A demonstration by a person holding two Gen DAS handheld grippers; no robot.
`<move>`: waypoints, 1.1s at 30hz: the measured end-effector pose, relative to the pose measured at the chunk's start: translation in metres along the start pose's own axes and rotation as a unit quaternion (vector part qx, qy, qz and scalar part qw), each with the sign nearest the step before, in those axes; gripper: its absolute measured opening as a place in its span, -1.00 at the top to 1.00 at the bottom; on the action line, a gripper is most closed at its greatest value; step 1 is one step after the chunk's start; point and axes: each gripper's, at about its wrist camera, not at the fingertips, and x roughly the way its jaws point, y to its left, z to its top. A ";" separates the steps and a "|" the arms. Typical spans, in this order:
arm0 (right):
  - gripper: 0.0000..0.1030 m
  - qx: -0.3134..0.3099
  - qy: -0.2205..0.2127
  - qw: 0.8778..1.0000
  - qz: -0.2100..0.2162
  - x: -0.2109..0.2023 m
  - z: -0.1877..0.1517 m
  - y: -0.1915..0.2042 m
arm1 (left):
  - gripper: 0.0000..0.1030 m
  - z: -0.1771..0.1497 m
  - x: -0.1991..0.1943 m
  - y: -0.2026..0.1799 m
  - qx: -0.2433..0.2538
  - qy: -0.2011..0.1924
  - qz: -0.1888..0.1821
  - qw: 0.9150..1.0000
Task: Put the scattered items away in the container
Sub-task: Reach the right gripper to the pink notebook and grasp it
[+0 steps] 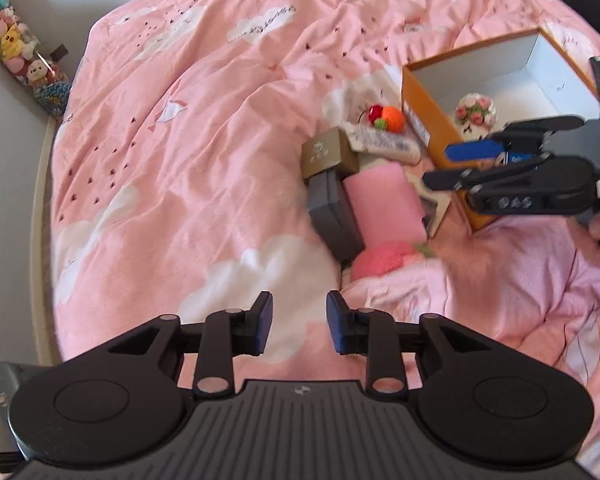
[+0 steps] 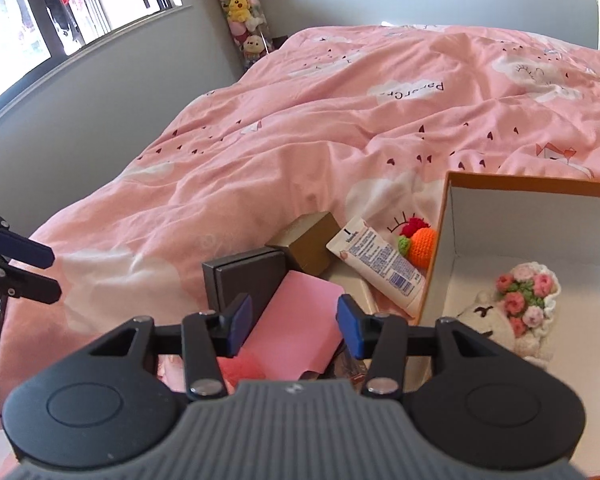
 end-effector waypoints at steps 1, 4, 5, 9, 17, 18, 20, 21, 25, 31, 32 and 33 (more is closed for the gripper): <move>-0.02 -0.005 0.009 1.000 -0.002 0.006 0.001 0.001 | 0.28 0.000 0.008 0.001 -0.010 -0.010 -0.014 1.000; -0.06 -0.022 0.030 0.999 -0.017 0.021 0.003 0.005 | 0.28 0.004 0.029 0.004 -0.040 -0.041 -0.040 0.998; -0.09 -0.024 0.036 0.999 -0.020 0.026 0.004 0.005 | 0.28 0.006 0.036 0.005 -0.048 -0.053 -0.038 0.997; -0.16 -0.028 0.063 0.997 -0.030 0.042 0.007 0.007 | -0.09 0.016 0.059 0.006 -0.085 -0.089 -0.020 0.992; -0.35 -0.070 0.102 0.990 -0.069 0.070 0.006 0.016 | -0.16 0.022 0.093 -0.005 -0.120 -0.102 -0.006 0.987; -0.36 -0.072 0.103 0.989 -0.071 0.072 0.007 0.016 | -0.20 0.021 0.096 -0.006 -0.122 -0.101 -0.006 0.987; -0.42 -0.079 0.108 0.988 -0.076 0.076 0.009 0.018 | -0.20 0.021 0.102 -0.007 -0.121 -0.096 0.002 0.988; -0.44 -0.085 0.111 0.987 -0.079 0.079 0.010 0.018 | -0.20 0.020 0.106 -0.007 -0.116 -0.093 0.008 0.989; -0.49 -0.112 0.131 0.981 -0.085 0.089 0.014 0.022 | -0.20 0.016 0.112 -0.002 -0.103 -0.082 0.010 0.991; -0.50 -0.151 0.160 0.971 -0.095 0.101 0.020 0.023 | -0.20 0.010 0.108 0.007 -0.107 -0.090 -0.009 0.990; -0.51 -0.157 0.164 0.969 -0.096 0.103 0.021 0.023 | -0.20 0.009 0.107 0.007 -0.109 -0.091 -0.011 0.990; -0.52 -0.162 0.167 0.968 -0.094 0.104 0.021 0.022 | -0.20 0.009 0.106 0.008 -0.110 -0.092 -0.013 0.990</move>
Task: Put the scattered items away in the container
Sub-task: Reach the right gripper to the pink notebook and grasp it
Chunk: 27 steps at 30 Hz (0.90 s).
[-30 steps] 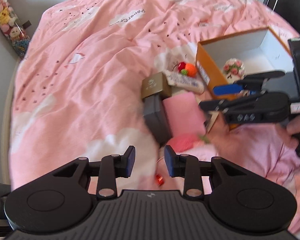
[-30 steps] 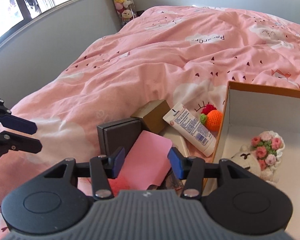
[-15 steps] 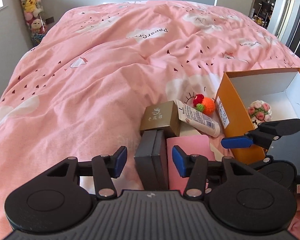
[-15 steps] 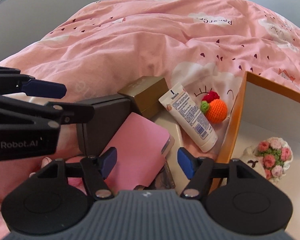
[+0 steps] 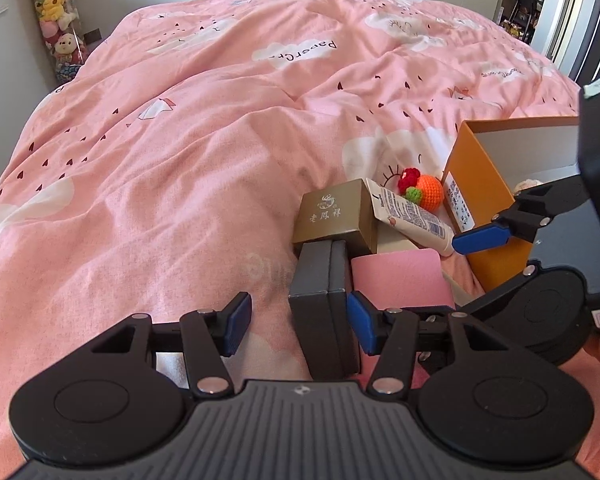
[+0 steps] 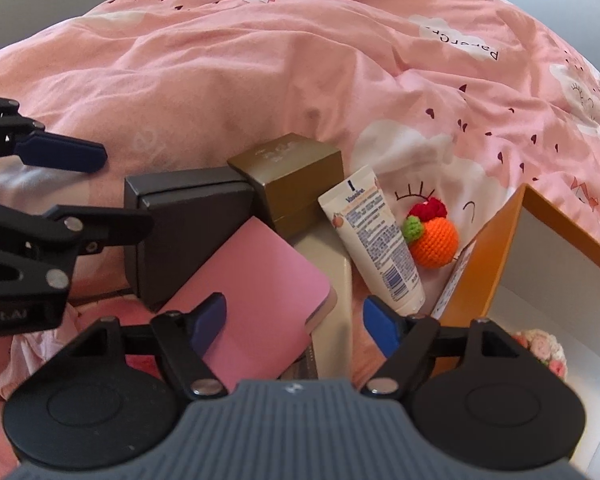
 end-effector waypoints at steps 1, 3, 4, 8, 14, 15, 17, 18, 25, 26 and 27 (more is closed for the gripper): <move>-0.53 -0.004 0.002 1.000 0.000 0.001 0.001 -0.001 | -0.20 0.000 -0.001 0.001 -0.001 -0.001 0.000 1.000; -0.54 -0.011 0.007 1.000 0.002 0.002 0.003 -0.001 | -0.20 0.000 -0.001 0.002 -0.004 -0.002 0.000 1.000; -0.55 -0.013 0.009 1.000 0.002 0.002 0.004 -0.001 | -0.20 0.000 -0.001 0.002 -0.006 -0.002 -0.001 1.000; -0.63 -0.011 0.007 1.000 0.008 0.004 0.004 0.000 | -0.20 -0.002 0.003 0.004 -0.014 0.002 -0.004 1.000; -0.03 0.009 -0.009 0.999 0.045 -0.007 0.001 -0.003 | -0.20 -0.006 0.002 0.005 -0.019 0.003 -0.002 1.000; -0.04 0.019 -0.011 0.999 0.050 -0.009 0.001 -0.005 | -0.20 -0.006 0.001 0.005 -0.019 0.004 -0.003 1.000; 0.00 0.024 -0.025 0.998 0.056 -0.012 0.001 -0.005 | -0.20 -0.007 0.000 0.004 -0.018 0.005 -0.005 1.000; 0.01 0.033 -0.030 0.997 0.061 -0.014 0.001 -0.007 | -0.20 -0.008 0.000 0.004 -0.017 0.005 -0.005 1.000; 0.09 0.098 -0.052 0.987 0.117 -0.028 0.006 -0.016 | -0.20 -0.009 -0.004 0.012 -0.039 0.005 -0.018 0.999; 0.07 0.106 -0.053 0.985 0.127 -0.028 0.006 -0.018 | -0.20 -0.009 -0.005 0.014 -0.043 0.005 -0.021 0.999; 0.06 0.114 -0.053 0.983 0.136 -0.028 0.005 -0.020 | -0.20 -0.009 -0.005 0.016 -0.047 0.006 -0.025 0.999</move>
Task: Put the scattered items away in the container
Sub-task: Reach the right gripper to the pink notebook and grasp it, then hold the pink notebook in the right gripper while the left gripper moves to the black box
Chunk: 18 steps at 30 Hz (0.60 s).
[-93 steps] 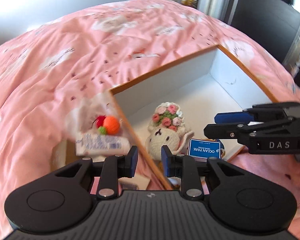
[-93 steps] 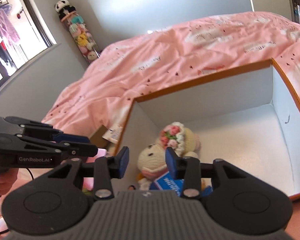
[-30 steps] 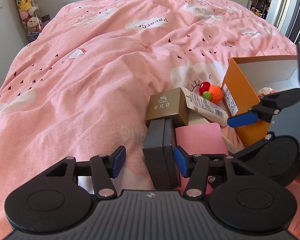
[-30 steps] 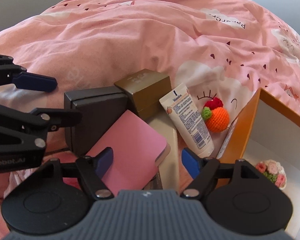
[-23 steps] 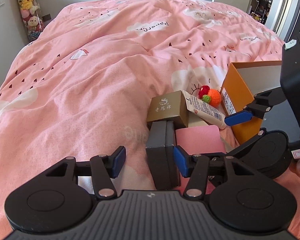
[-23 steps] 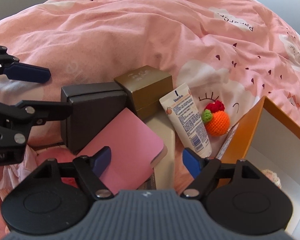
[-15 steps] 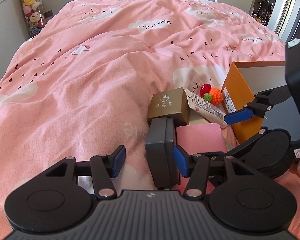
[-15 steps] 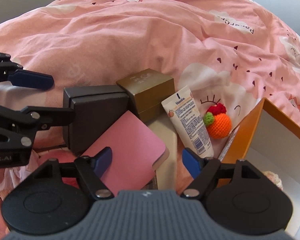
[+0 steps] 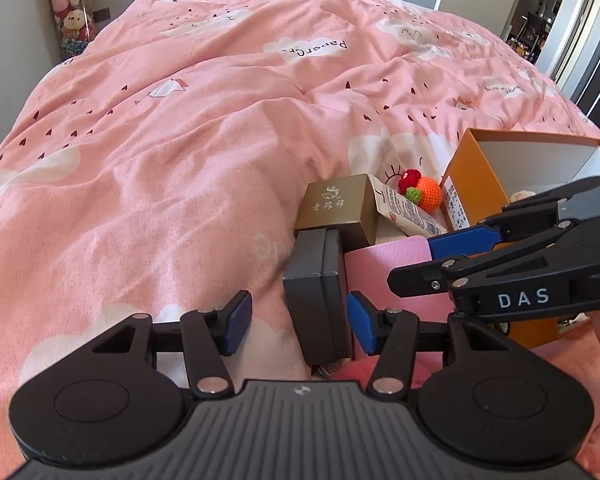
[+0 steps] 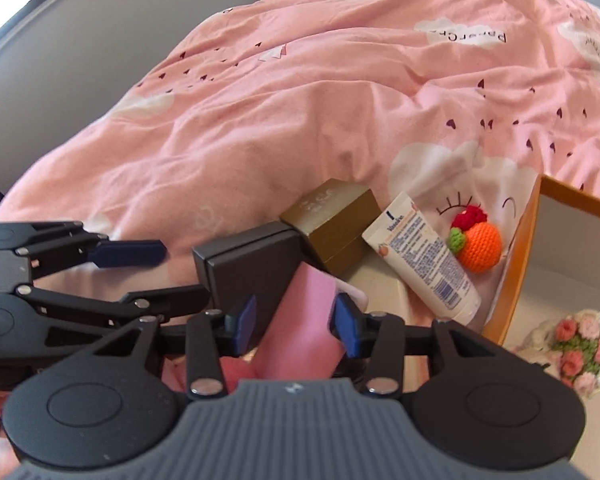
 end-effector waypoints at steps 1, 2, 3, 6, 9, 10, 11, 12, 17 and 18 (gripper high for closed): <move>0.06 0.009 0.000 1.000 0.011 -0.001 -0.001 -0.002 | -0.20 0.000 -0.001 0.001 -0.002 0.001 -0.002 1.000; 0.06 0.019 -0.001 1.000 0.022 -0.002 -0.002 -0.003 | -0.20 0.000 -0.001 0.002 -0.003 0.001 -0.004 1.000; 0.06 0.024 -0.002 0.999 0.028 -0.003 -0.003 -0.004 | -0.20 -0.001 -0.002 0.002 -0.003 0.001 -0.004 1.000; 0.06 0.023 -0.007 0.999 0.025 -0.004 -0.007 -0.003 | -0.20 -0.002 -0.002 -0.001 0.006 0.001 0.000 1.000; 0.06 0.038 -0.012 0.999 0.025 -0.005 -0.011 -0.007 | -0.20 -0.004 -0.002 -0.005 0.014 0.000 0.006 1.000; 0.06 0.045 -0.014 0.999 0.027 -0.005 -0.012 -0.008 | -0.20 -0.004 -0.002 -0.005 0.014 0.000 0.006 1.000; 0.06 0.048 -0.017 0.998 0.027 -0.006 -0.013 -0.008 | -0.20 -0.005 -0.002 -0.005 0.015 0.000 0.007 1.000; 0.06 0.045 -0.020 0.998 0.025 -0.007 -0.014 -0.007 | -0.20 -0.005 -0.001 -0.005 0.015 0.000 0.007 1.000; 0.06 0.044 -0.040 0.998 0.011 -0.005 -0.016 -0.003 | -0.16 -0.007 0.000 -0.006 0.014 -0.002 0.009 1.000; 0.06 0.047 -0.044 0.998 0.011 -0.004 -0.014 -0.003 | -0.16 -0.007 0.000 -0.006 0.015 -0.002 0.005 1.000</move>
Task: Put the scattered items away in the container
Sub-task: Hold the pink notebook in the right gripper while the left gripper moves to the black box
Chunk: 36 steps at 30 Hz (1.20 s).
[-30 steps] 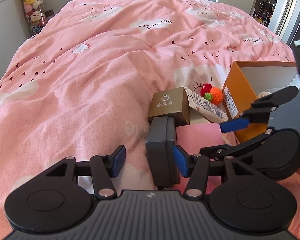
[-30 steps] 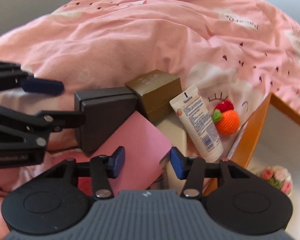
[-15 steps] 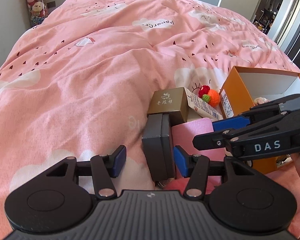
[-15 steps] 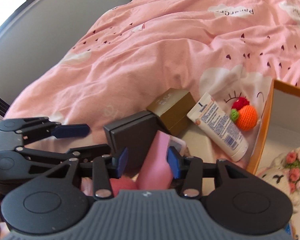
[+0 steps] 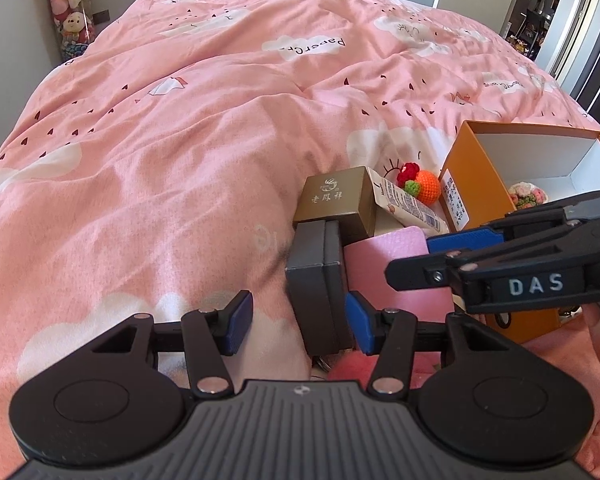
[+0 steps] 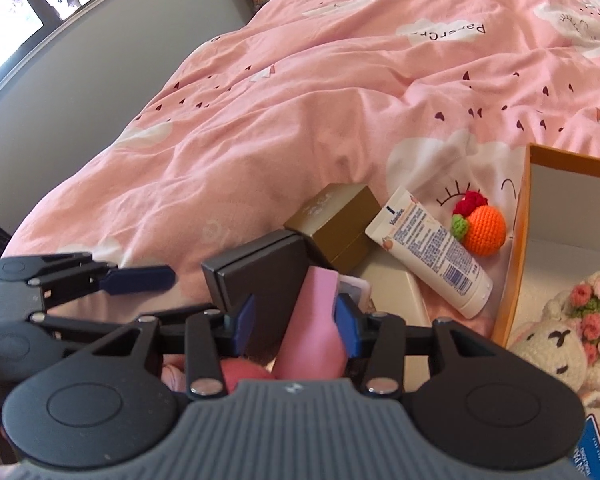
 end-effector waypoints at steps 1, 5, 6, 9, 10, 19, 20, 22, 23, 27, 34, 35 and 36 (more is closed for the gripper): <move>0.06 0.003 -0.003 1.000 0.003 0.001 0.001 0.000 | -0.16 0.000 0.000 0.000 0.001 0.001 -0.002 1.000; 0.06 0.013 -0.012 0.999 0.033 0.005 0.008 0.005 | -0.16 -0.001 -0.002 0.003 -0.003 0.001 -0.003 1.000; 0.06 0.012 -0.012 0.999 0.036 0.006 0.009 0.007 | -0.16 -0.002 -0.002 0.004 -0.005 0.001 -0.005 1.000; 0.06 0.005 -0.012 0.999 0.036 0.009 0.011 0.014 | -0.16 -0.002 0.000 0.006 -0.008 0.000 -0.007 1.000; 0.06 0.006 -0.011 0.999 0.038 0.009 0.011 0.014 | -0.16 -0.002 0.001 0.006 -0.009 0.000 -0.007 1.000; 0.06 0.020 -0.007 0.999 0.041 0.009 0.012 0.010 | -0.16 -0.002 0.000 -0.008 -0.001 -0.008 -0.028 1.000; 0.06 0.018 -0.007 0.999 0.041 0.009 0.012 0.012 | -0.16 -0.002 0.003 -0.009 -0.002 -0.003 -0.019 1.000; 0.07 0.015 -0.008 0.999 0.038 0.008 0.012 0.013 | -0.16 -0.002 0.011 -0.011 -0.002 0.006 -0.003 1.000; 0.07 0.011 -0.008 0.999 0.034 0.008 0.011 0.013 | -0.16 -0.004 0.014 -0.011 -0.001 0.007 0.002 1.000; 0.06 0.009 -0.010 1.000 0.019 0.004 0.008 0.007 | -0.16 -0.008 0.022 -0.011 -0.005 0.005 0.006 1.000; -0.05 0.020 0.003 1.000 -0.005 -0.004 0.008 -0.008 | -0.16 -0.010 0.023 -0.011 0.000 0.005 0.008 1.000; -0.06 0.017 0.009 1.000 -0.012 -0.005 0.009 -0.009 | -0.16 -0.010 0.023 -0.011 -0.002 0.005 0.007 1.000; -0.06 0.014 0.015 1.000 -0.022 -0.005 0.009 -0.010 | -0.16 -0.010 0.023 -0.011 -0.003 0.005 0.006 1.000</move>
